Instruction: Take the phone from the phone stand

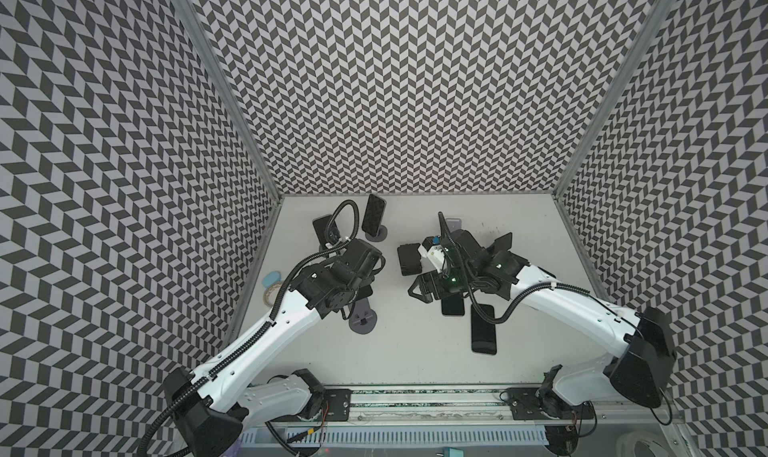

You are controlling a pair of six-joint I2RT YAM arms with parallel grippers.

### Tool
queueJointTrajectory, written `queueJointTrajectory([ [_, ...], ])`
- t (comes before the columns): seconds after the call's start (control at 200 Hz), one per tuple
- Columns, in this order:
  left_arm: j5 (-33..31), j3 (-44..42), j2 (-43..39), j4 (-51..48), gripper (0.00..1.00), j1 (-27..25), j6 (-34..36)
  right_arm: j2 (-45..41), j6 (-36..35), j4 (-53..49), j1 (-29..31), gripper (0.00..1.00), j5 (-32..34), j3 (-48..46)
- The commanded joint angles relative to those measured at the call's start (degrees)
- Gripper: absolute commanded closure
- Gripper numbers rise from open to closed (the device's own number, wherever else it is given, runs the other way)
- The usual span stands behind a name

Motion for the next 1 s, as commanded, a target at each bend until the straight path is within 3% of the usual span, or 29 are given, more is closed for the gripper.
queueJointTrajectory([
  [0.0, -2.22, 3.15, -0.94, 0.93, 0.32, 0.06, 3.29, -2.46, 0.19, 1.36, -0.03, 0.21, 1.71, -0.42],
  [0.666, -2.69, 8.2, -0.15, 0.58, 0.33, 0.01, 9.57, -0.53, 1.38, 2.88, -0.69, 0.22, 3.36, 1.95],
  [0.991, -2.27, 9.17, 0.32, 5.29, 0.35, -0.05, 12.61, 1.14, 0.93, 0.88, -1.48, 0.22, 3.07, 5.84],
])
